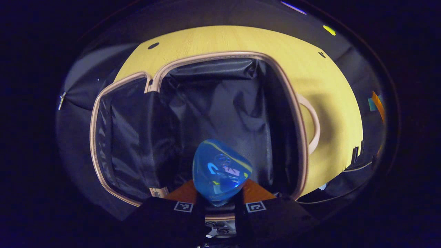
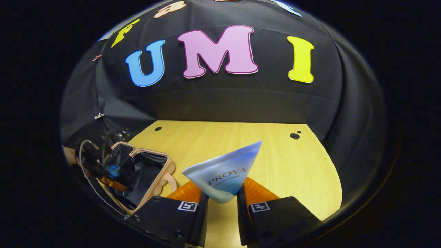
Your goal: First open the suitcase, pack the skin care products into it, and then close the suitcase.
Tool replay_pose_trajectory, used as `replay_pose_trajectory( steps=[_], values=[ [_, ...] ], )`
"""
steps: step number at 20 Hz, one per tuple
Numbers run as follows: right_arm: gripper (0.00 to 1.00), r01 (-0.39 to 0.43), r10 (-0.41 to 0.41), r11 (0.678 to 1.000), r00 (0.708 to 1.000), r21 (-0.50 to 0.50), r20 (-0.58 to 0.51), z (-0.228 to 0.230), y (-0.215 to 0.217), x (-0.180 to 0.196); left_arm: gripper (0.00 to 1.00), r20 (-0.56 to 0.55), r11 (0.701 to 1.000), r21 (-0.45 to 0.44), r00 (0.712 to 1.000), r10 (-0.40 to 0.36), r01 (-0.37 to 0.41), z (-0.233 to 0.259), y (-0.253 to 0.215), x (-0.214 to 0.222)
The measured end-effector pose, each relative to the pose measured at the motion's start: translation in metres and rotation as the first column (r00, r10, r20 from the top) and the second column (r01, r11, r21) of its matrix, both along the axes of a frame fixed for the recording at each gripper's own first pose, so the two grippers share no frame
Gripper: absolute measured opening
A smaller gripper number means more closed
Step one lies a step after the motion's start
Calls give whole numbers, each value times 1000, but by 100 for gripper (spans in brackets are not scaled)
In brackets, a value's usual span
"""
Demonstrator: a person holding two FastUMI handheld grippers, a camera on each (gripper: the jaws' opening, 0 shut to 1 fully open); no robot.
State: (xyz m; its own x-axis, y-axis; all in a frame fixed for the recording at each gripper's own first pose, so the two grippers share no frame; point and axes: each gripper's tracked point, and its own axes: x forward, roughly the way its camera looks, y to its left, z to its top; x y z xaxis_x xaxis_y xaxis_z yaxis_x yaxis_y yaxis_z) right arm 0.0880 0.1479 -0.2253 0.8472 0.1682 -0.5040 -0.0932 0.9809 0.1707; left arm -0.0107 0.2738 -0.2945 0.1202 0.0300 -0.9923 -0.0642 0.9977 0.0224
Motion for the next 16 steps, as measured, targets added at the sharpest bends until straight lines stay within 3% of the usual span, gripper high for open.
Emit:
replay_pose_trajectory(
  steps=[5, 8, 11, 16],
  values=[
    [40, -32, 32, 999, 995, 7, -93, -10, 59, -43, 42, -31, 1000, -2, 999, 25, -25, -30, 18, -4],
    [40, -64, 72, 997, 968, 41, -241, -35, 98, -61, 47, 5, 1000, -13, 1000, 28, -28, -27, 19, -10],
    [41, -120, 130, 991, 943, 51, -307, -43, 134, -72, 86, 132, 999, -30, 991, 18, -14, 2, 24, -10],
    [41, -246, 258, 966, 874, 83, -412, -52, 211, -77, 90, 375, 985, -166, 922, 98, -37, 84, 55, -20]
  ],
)
